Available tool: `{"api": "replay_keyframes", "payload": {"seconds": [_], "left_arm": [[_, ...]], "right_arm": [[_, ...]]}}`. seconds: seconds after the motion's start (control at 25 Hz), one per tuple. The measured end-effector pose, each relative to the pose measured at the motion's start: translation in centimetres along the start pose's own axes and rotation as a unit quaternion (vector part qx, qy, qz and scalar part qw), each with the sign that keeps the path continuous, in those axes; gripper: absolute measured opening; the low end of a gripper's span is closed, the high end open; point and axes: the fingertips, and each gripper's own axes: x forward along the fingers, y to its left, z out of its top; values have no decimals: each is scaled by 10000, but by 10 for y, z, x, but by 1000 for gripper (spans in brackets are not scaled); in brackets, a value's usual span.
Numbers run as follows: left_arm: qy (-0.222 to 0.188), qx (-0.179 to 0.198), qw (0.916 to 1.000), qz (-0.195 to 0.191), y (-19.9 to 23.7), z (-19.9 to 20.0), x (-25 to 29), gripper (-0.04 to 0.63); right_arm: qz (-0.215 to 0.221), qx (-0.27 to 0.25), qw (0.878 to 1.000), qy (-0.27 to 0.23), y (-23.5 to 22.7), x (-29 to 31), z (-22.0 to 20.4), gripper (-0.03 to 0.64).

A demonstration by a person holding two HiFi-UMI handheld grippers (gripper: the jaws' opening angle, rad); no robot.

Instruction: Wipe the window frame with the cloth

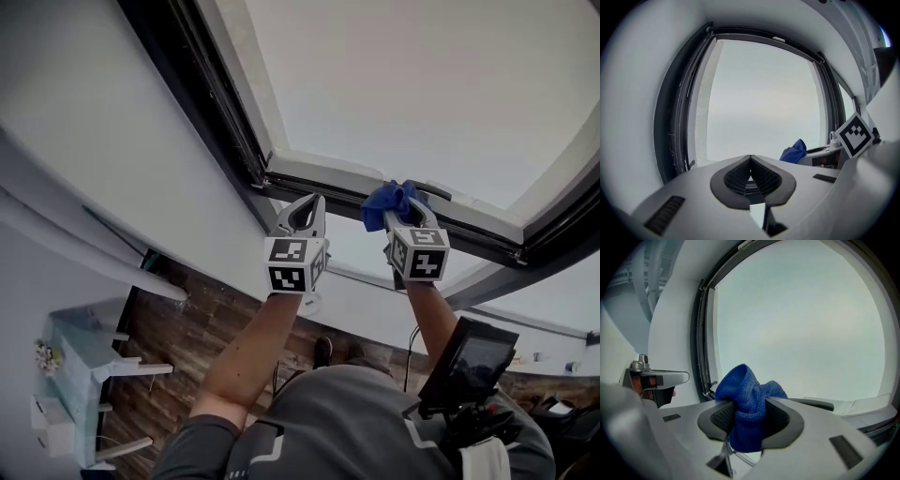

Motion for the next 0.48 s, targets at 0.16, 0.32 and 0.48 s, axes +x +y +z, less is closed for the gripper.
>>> {"api": "replay_keyframes", "payload": {"seconds": [0.16, 0.32, 0.48], "left_arm": [[82, -28, 9999, 75, 14, -6, 6, 8], [85, -170, 9998, 44, 27, -15, 15, 8], [121, -252, 9996, 98, 45, -22, 24, 8]], "right_arm": [[165, -139, 9997, 108, 12, 26, 2, 153], [229, -272, 9992, 157, 20, 49, 2, 153], [182, -295, 9983, 476, 20, 71, -15, 153]]}}
